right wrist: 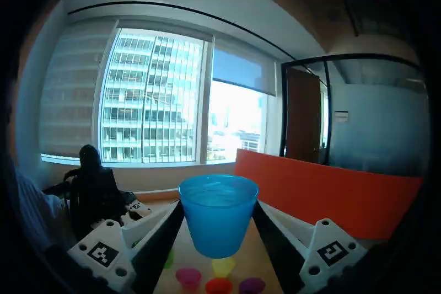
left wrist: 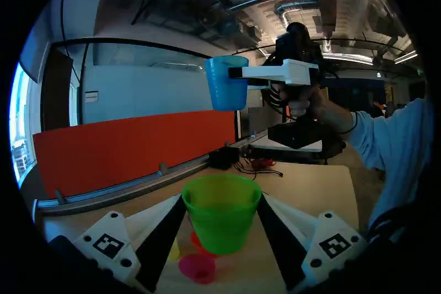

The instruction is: Pour water

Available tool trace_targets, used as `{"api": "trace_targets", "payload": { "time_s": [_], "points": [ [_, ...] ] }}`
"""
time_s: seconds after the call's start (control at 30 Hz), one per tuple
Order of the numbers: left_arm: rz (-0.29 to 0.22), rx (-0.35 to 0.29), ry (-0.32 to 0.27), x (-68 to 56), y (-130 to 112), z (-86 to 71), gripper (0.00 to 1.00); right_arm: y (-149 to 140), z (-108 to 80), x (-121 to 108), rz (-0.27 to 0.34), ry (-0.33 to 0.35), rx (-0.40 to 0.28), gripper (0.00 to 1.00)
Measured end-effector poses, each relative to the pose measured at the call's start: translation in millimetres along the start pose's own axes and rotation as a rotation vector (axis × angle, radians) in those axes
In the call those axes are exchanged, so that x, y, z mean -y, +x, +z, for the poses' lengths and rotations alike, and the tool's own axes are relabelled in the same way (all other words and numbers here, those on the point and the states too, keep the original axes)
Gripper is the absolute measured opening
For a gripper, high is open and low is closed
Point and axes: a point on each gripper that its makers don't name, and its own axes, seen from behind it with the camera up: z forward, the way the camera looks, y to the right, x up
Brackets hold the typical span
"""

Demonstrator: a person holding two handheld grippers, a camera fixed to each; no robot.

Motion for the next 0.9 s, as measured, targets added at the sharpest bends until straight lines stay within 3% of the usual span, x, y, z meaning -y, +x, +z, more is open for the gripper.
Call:
{"api": "trace_targets", "payload": {
  "time_s": [0.57, 0.9],
  "points": [
    [-0.004, 0.017, 0.039, 11.9, -2.4, -17.4, 0.87, -8.9, -28.2, -14.2, 0.039, -0.023, -0.001, 0.89],
    [-0.002, 0.048, 0.05, 14.7, -13.0, -22.8, 0.87, -29.8, -31.4, -8.8, 0.013, 0.002, 0.055, 0.91]
  ]
}}
